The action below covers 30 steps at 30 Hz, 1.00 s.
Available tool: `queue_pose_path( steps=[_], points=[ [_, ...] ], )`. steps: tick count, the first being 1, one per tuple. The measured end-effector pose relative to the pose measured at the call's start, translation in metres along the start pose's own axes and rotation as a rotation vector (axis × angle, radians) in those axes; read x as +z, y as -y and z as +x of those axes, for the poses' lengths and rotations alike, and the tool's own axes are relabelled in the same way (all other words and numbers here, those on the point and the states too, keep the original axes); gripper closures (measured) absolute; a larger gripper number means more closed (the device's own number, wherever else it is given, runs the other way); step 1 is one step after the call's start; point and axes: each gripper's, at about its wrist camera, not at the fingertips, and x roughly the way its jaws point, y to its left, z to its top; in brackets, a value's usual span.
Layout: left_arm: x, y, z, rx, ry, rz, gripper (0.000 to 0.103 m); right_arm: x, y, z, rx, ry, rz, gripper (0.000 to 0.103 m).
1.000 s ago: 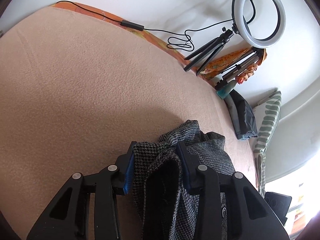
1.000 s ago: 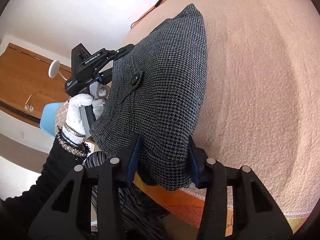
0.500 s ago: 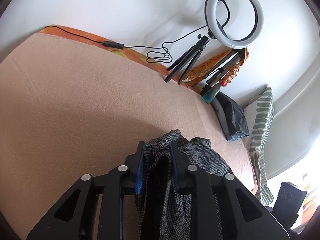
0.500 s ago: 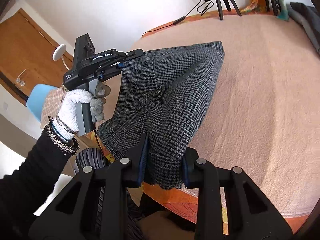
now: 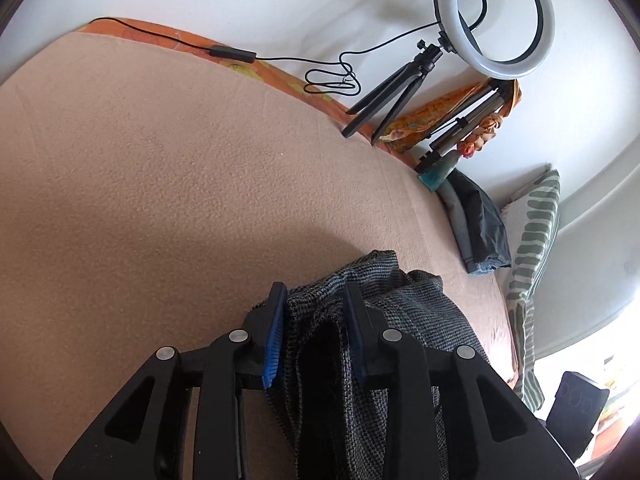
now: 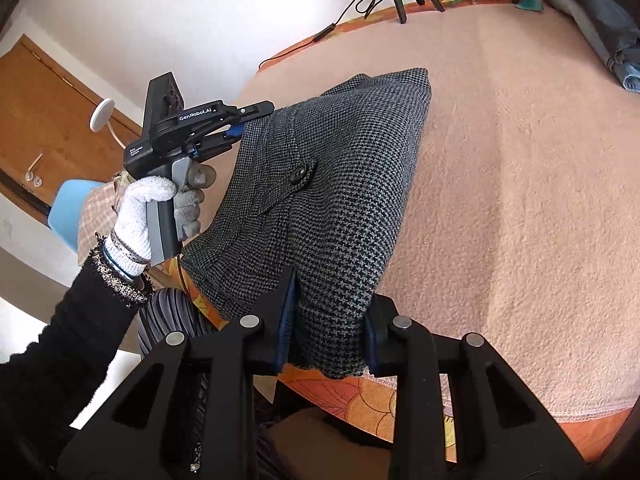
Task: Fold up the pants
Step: 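Lift the folded shorts off the bed with both grippers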
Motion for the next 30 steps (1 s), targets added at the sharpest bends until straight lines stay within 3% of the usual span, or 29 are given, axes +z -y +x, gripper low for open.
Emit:
queue_pose_path(
  steps=[3,7,13,16,19,20,23,30],
  points=[
    [0.002,-0.002,-0.002,0.021,0.004,-0.008,0.041,-0.001,-0.003,0.002,-0.004,-0.010,-0.013,0.072],
    [0.000,-0.008,0.003,0.047,-0.017,-0.013,0.039,-0.007,-0.003,0.003,-0.011,-0.022,-0.022,0.072],
    [-0.003,-0.022,0.023,-0.084,-0.068,-0.117,0.039,-0.005,-0.002,0.005,-0.004,-0.039,-0.006,0.071],
    [-0.005,-0.016,0.030,-0.111,-0.060,-0.095,0.039,-0.006,0.002,0.007,0.005,-0.043,0.014,0.071],
    [-0.008,-0.006,0.034,-0.106,-0.049,-0.057,0.047,-0.007,0.008,0.011,0.008,-0.054,0.041,0.070],
    [-0.009,-0.004,0.037,-0.104,-0.061,-0.049,0.062,-0.007,0.010,0.012,0.007,-0.056,0.050,0.071],
    [-0.012,-0.001,0.034,-0.105,-0.046,-0.039,0.072,-0.005,0.007,0.011,-0.006,-0.051,0.046,0.071],
    [-0.011,0.025,0.006,-0.107,0.025,0.033,0.077,0.002,-0.020,-0.009,-0.069,0.013,-0.058,0.075]
  ],
)
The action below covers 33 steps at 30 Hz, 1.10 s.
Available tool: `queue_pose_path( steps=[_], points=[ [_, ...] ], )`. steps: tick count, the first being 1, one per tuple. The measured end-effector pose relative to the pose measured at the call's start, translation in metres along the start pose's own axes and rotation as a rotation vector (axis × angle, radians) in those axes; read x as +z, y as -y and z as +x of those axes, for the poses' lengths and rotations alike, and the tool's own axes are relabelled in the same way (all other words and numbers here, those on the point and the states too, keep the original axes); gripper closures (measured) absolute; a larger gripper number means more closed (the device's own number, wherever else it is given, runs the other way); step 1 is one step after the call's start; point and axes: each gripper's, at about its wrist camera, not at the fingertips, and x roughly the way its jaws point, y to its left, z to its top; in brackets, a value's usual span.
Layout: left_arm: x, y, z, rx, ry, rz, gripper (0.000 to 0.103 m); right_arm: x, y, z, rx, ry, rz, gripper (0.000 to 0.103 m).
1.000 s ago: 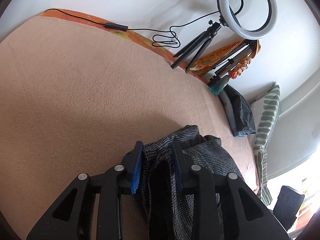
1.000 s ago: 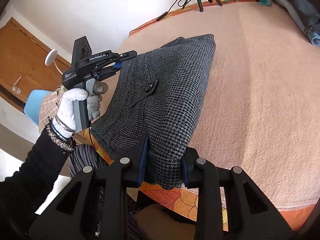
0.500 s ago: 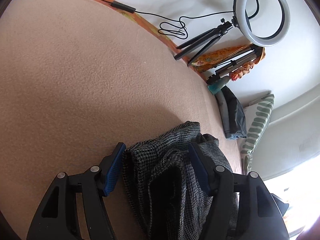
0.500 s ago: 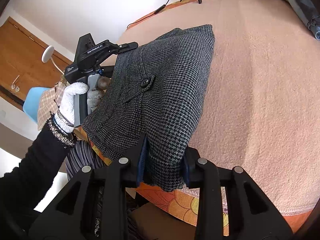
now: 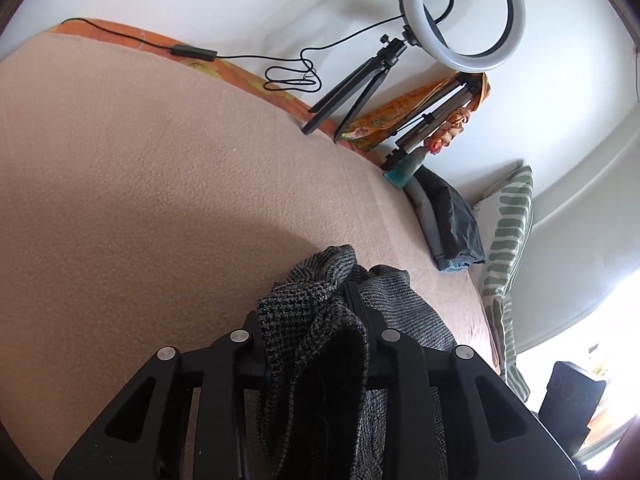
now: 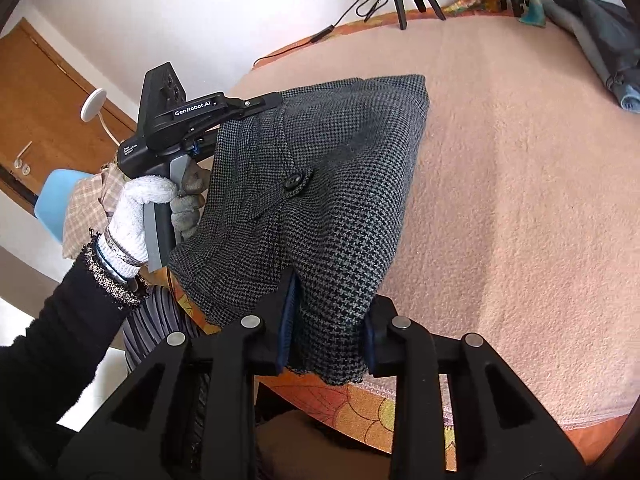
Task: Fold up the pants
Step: 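Lift the folded shorts off the bed with both grippers, then carry the shorts with both grippers onto the folded jeans stack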
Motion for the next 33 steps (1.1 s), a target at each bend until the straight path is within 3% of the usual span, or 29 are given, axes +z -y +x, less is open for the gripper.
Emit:
queue_pose_path(
  steps=[6,15,33],
  points=[
    [0.005,0.027,-0.015,-0.022,0.042,0.045,0.078,0.004,-0.017,-0.030,-0.070,0.061,-0.102,0.076],
    [0.031,0.091,-0.012,-0.104,0.089,0.120,0.078,0.014,-0.002,-0.087,-0.151,0.150,-0.146,0.076],
    [0.107,0.261,0.087,-0.259,0.110,0.297,0.078,0.064,0.093,-0.213,-0.378,0.323,-0.151,0.077]
  ],
)
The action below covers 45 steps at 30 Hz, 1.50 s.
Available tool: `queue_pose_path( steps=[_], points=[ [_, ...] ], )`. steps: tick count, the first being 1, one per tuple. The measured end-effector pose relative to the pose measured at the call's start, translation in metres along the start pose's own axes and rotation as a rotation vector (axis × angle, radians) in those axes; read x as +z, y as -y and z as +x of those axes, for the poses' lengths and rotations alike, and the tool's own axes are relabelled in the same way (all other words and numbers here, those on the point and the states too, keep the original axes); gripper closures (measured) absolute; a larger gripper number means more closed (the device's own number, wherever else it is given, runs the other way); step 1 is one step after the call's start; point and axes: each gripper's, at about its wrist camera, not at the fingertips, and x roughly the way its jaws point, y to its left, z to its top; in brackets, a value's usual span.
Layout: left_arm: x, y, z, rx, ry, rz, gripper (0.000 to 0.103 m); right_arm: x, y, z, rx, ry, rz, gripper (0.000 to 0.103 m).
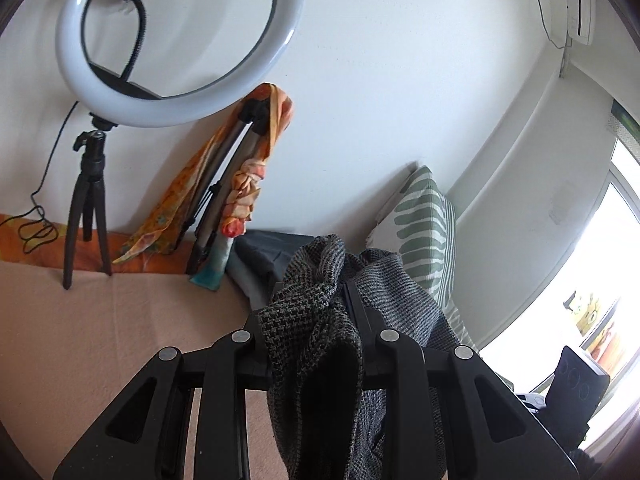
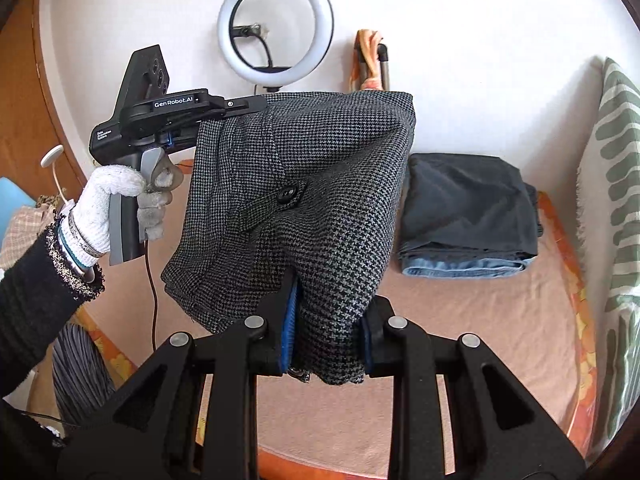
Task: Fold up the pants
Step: 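Carry the shorts with both grippers onto the folded jeans stack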
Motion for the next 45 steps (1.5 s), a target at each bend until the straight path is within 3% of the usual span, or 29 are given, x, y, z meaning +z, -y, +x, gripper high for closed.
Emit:
queue_pose_path(
  steps=[9,20,27,36,38,42,45],
  points=[
    [0.033,0.027,0.081,-0.038,-0.003,0.031,0.078,0.033,0.076,0.006,-0.111,0.027,-0.005,0.077],
    [0.071,0.035,0.190,-0.022,0.010,0.080,0.078,0.066,0.179,0.057,-0.197,0.038,0.000,0.077],
    [0.072,0.025,0.243,0.055,-0.023,0.109,0.078,0.061,0.225,0.100,-0.183,0.026,0.031,0.077],
    [0.061,0.006,0.277,0.189,-0.086,0.139,0.078,0.043,0.268,0.144,-0.117,-0.030,0.129,0.076],
    [0.057,0.008,0.281,0.206,-0.099,0.160,0.076,0.041,0.273,0.148,-0.125,-0.041,0.143,0.073],
    [0.056,0.020,0.282,0.295,-0.093,0.230,0.067,0.035,0.271,0.150,-0.188,-0.073,0.124,0.054],
    [0.060,0.023,0.273,0.272,-0.079,0.228,0.065,0.032,0.271,0.146,-0.207,-0.087,0.132,0.045]
  ],
)
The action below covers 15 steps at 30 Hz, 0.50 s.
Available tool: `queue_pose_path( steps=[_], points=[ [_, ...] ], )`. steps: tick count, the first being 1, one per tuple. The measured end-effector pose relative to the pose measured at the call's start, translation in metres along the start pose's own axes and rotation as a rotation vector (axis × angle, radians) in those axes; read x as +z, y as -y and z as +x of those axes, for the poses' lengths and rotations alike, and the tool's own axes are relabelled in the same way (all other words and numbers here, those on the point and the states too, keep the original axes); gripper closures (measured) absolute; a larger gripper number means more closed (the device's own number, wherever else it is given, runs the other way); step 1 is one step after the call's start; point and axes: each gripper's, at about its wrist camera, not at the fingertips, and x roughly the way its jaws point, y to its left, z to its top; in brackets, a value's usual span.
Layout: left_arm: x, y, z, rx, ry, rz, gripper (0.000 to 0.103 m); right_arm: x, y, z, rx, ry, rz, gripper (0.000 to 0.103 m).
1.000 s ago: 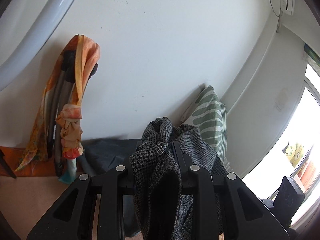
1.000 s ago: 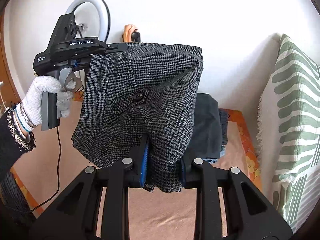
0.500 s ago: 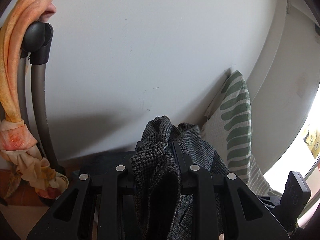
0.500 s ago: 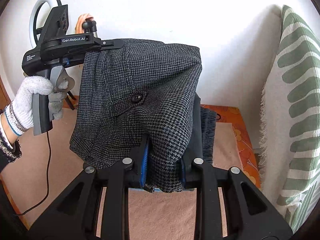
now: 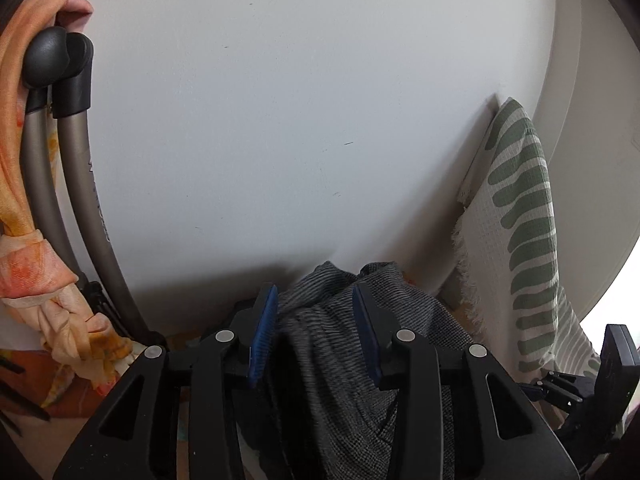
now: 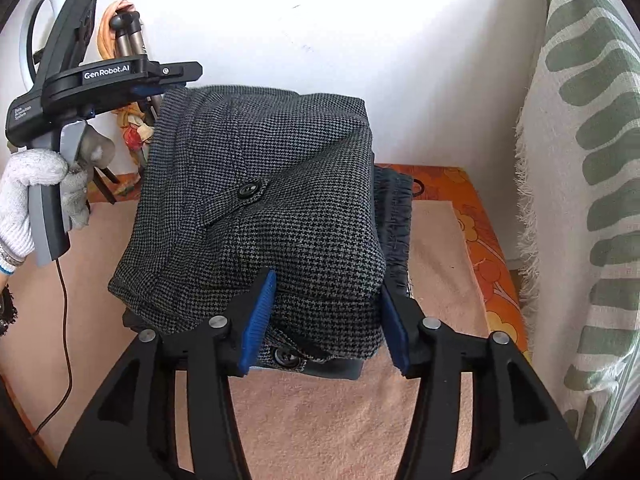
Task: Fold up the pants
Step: 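Carry the shorts with both grippers onto the folded jeans stack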
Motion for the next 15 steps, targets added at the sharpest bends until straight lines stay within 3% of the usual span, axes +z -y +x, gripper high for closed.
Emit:
queue_pose_path(
  steps=[1,3,9,11,15],
  points=[
    [0.001,0.000,-0.004,-0.004,-0.004,0.004,0.063,-0.001,-0.001,-0.002,-0.005,0.000,0.003,0.041],
    [0.001,0.002,-0.010,0.007,-0.008,0.017,0.041,-0.002,-0.002,-0.010,-0.011,0.012,0.009,0.035],
    [-0.001,0.007,-0.040,-0.003,-0.004,0.026,0.038,-0.003,-0.011,-0.029,-0.036,0.022,0.017,0.029],
    [-0.004,0.010,-0.053,-0.007,-0.001,0.030,0.032,-0.006,-0.018,-0.039,-0.044,0.026,0.017,0.027],
    [-0.012,0.017,-0.081,-0.017,0.011,0.042,0.031,-0.011,-0.033,-0.066,-0.061,0.053,0.022,0.016]
  ],
)
